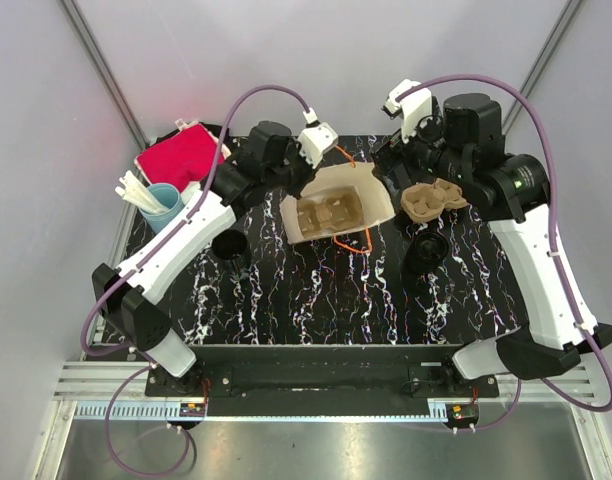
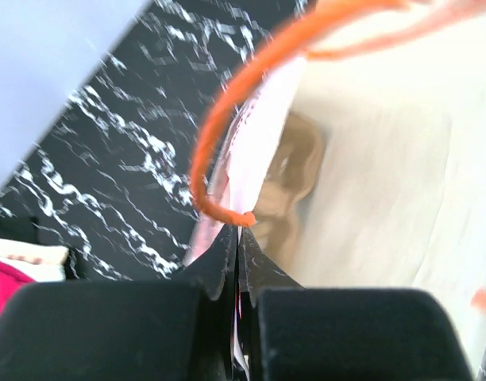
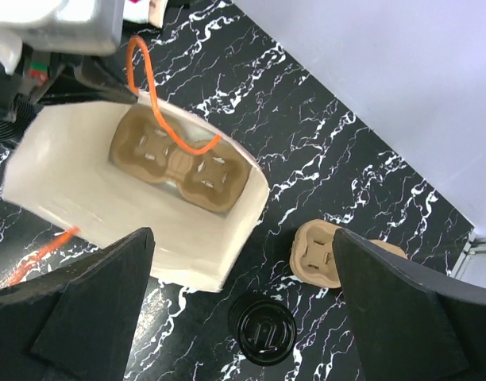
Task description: Pack the takeout coffee
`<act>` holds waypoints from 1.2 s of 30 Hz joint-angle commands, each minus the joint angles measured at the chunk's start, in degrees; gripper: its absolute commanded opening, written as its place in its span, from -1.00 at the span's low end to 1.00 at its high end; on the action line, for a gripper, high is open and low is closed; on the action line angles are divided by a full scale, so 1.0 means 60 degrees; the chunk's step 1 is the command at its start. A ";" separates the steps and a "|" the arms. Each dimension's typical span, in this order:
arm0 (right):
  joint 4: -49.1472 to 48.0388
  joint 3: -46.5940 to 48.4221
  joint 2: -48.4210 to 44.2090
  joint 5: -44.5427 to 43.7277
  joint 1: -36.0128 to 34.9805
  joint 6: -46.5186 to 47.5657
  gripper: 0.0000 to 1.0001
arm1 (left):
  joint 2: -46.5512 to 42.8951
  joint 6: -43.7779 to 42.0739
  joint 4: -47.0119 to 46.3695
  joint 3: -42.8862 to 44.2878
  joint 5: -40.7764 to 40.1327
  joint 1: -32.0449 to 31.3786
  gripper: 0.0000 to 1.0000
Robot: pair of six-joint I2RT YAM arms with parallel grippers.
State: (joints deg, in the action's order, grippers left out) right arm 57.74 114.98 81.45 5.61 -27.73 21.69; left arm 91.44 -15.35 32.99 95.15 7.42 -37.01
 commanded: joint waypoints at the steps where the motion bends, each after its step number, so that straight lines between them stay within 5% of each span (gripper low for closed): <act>1: -0.0540 0.0086 -0.0479 -0.0026 0.0021 -0.0144 1.00 | -0.0533 0.0245 -0.0724 0.1000 -0.0226 0.0002 -1.00; 11: -0.0848 -0.0633 -0.0773 -0.0085 0.0021 -0.0115 0.99 | -0.0913 -0.0809 -0.1470 -0.2264 -0.0825 -0.0801 -1.00; 24: -0.0848 -0.0340 -0.0640 -0.0143 0.0007 -0.0246 0.99 | -0.0782 -0.0253 -0.1749 -0.0096 -0.2967 -0.0789 -1.00; 36: -0.0892 -0.0618 -0.0787 -0.0114 0.0021 -0.0202 0.99 | -0.1673 -0.1161 -0.2816 -0.3740 -0.2729 -0.1272 -1.00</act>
State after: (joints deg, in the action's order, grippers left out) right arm 55.11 111.31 77.91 5.41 -27.73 20.91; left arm 85.78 -19.51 21.08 79.42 -7.99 -42.72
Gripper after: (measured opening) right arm 0.994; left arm 0.005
